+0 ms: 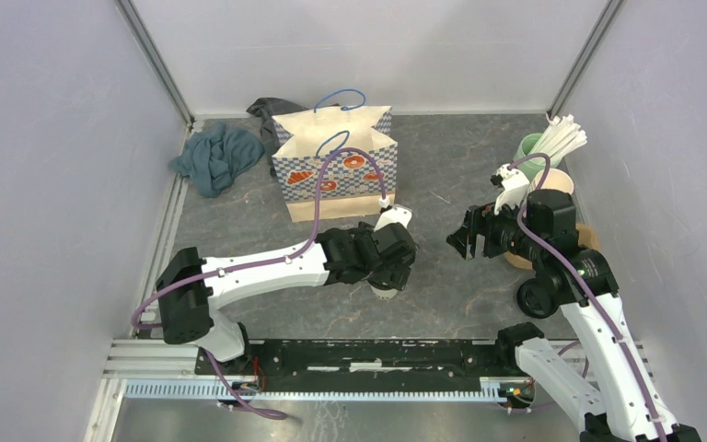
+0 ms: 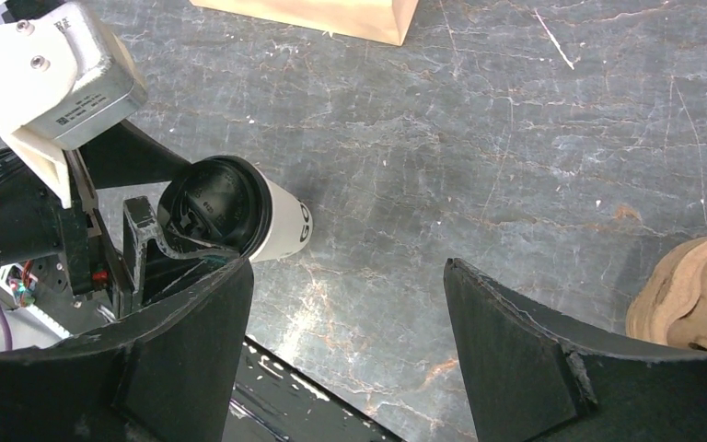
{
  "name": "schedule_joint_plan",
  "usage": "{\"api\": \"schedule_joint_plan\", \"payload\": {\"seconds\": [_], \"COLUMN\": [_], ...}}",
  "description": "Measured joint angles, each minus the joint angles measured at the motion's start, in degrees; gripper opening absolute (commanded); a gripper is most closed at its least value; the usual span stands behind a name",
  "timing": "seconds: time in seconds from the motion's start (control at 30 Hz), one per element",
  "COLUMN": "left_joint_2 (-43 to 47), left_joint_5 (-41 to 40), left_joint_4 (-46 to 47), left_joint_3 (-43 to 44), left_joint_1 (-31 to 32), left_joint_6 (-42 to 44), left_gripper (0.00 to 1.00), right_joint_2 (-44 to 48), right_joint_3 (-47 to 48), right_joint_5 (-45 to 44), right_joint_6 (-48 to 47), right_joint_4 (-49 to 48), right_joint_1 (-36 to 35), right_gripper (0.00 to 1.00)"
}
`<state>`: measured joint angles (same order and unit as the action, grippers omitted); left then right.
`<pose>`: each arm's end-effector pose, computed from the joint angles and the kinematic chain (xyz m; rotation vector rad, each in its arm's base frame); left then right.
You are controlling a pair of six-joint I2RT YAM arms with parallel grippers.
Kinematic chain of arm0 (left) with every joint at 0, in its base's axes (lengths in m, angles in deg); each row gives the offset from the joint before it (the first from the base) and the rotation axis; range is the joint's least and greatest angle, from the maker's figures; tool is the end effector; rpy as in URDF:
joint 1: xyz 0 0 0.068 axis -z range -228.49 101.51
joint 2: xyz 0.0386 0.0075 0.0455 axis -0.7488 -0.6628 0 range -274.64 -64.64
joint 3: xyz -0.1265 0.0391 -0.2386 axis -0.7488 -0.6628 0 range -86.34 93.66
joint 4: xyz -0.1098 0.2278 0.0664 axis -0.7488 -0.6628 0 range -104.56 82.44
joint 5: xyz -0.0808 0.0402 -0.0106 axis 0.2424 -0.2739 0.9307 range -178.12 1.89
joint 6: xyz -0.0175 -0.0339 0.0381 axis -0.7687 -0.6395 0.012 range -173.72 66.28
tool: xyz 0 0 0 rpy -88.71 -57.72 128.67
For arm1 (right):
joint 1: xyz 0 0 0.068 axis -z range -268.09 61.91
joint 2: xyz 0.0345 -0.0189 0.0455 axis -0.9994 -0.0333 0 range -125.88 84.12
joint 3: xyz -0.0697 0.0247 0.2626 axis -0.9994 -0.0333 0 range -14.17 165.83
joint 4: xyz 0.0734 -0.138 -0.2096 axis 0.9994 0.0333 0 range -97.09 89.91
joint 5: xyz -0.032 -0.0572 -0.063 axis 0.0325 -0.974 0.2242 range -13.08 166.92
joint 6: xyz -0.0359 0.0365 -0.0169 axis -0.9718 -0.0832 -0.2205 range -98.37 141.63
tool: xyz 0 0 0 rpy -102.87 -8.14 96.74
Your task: Pack the takeout coffee
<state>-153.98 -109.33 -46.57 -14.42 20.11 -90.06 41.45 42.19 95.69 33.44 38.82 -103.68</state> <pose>0.1316 -0.3006 0.2721 0.5547 2.4235 -0.3107 0.1327 0.0488 0.3514 -0.2677 2.1485 0.6279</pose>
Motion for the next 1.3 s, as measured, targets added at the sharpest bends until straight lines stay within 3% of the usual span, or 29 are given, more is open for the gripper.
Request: {"api": "schedule_joint_plan", "payload": {"seconds": [0.7, 0.83, 0.97, 1.13, 1.3], "left_joint_2": [0.00, 0.59, 7.82, 20.83, 22.84], "left_joint_5": [0.28, 0.26, 2.95, 11.85, 19.96], "left_joint_4": [-0.42, -3.91, -6.56, -2.34, 3.39], "left_joint_3": [0.04, 1.38, 0.90, -6.51, -14.58], "left_joint_1": [0.00, 0.00, -2.03, -11.13, -15.23], "left_joint_6": [0.04, -0.11, -3.34, -11.45, -19.78], "left_gripper": [1.00, 1.00, 0.86, 0.72, 0.61], "right_joint_2": [-0.55, -3.54, -9.09, -10.58, -13.31], "right_joint_3": [-2.12, -2.10, -5.90, -16.55, -21.79], "right_joint_5": [2.23, 5.31, 14.27, 23.21, 29.16], "right_joint_6": [0.02, -1.86, -2.89, 3.43, 9.77], "right_joint_4": [-1.57, -0.96, -2.99, -10.88, -21.05], "right_joint_1": [0.00, 0.00, 0.00, -0.20, -1.09], "right_gripper": [0.84, 0.78, 0.65, 0.64, 0.65]}}
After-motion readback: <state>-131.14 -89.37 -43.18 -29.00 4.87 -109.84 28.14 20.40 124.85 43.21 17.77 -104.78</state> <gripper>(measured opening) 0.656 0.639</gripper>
